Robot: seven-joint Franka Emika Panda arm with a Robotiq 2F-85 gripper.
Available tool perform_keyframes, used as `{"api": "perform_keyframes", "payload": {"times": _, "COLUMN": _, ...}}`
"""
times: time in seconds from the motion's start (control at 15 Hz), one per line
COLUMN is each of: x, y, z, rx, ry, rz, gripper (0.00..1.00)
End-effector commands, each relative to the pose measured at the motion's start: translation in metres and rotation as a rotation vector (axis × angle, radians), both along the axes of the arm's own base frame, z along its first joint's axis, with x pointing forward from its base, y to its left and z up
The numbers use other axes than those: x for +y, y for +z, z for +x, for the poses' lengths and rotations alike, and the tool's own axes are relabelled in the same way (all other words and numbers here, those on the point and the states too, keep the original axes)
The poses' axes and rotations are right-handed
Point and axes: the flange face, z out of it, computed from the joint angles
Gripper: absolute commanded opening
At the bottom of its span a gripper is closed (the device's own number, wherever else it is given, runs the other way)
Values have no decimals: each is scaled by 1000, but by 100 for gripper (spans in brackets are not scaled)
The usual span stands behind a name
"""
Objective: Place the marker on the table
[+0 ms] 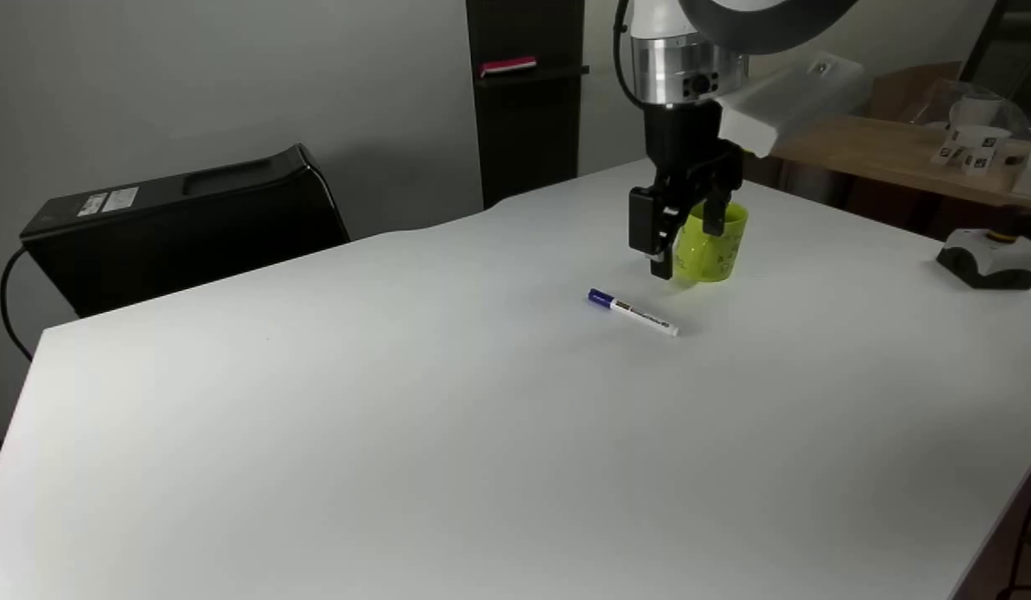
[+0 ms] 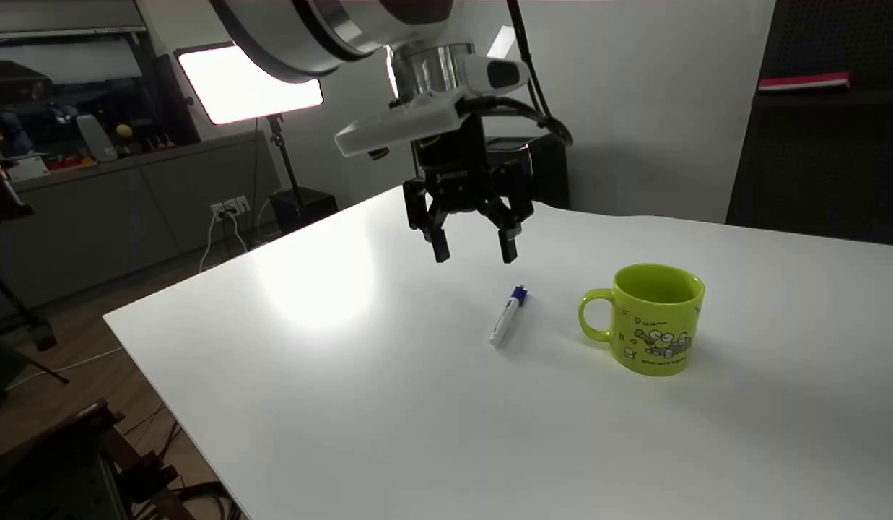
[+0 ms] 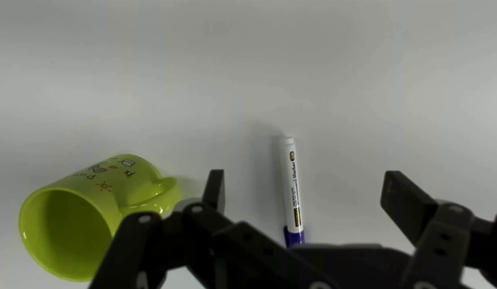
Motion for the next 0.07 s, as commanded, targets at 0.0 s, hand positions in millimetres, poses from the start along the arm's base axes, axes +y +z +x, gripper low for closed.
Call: {"api": "perform_keyframes", "payload": {"times": 0.0, "x": -1, "y": 0, "z": 1, "rx": 1, "ry": -1, "rz": 0, "gripper": 100}}
